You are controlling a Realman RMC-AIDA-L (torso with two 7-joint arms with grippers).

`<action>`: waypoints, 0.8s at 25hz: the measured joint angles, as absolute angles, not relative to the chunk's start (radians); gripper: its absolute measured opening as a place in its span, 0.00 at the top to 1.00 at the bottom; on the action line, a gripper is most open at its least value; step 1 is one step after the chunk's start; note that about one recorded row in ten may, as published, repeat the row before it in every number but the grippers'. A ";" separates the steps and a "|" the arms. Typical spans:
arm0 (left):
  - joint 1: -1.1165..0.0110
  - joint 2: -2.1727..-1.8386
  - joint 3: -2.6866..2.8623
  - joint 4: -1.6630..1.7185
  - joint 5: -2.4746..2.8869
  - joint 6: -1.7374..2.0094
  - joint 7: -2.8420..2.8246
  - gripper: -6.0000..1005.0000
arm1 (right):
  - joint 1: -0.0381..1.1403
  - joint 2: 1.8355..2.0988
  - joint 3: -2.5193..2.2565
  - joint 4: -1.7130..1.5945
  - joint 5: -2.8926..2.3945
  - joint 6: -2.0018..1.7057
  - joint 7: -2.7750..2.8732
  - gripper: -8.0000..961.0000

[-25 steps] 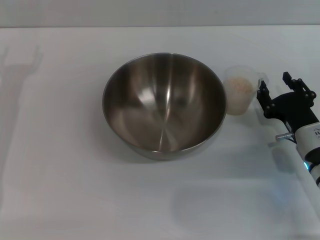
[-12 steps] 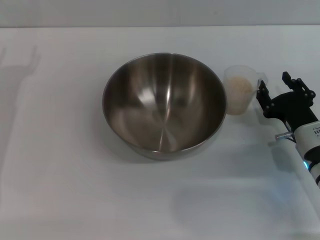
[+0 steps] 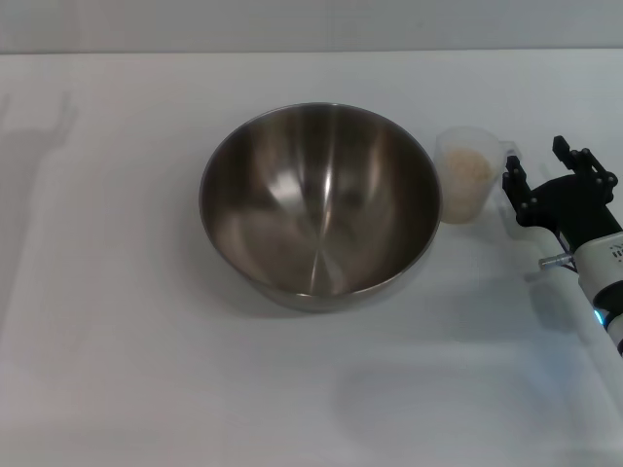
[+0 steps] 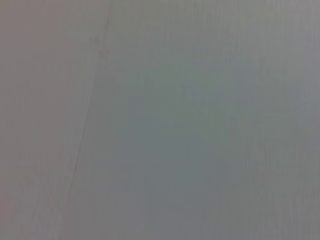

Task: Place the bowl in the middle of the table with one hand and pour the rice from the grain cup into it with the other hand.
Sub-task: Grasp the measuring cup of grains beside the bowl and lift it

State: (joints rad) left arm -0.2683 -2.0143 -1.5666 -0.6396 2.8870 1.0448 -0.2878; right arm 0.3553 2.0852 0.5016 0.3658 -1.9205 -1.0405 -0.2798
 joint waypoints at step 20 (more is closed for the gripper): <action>-0.267 -2.020 -1.575 -0.635 2.887 1.066 -0.288 0.16 | 0.418 2.086 0.489 0.346 -1.930 -0.979 -0.258 0.59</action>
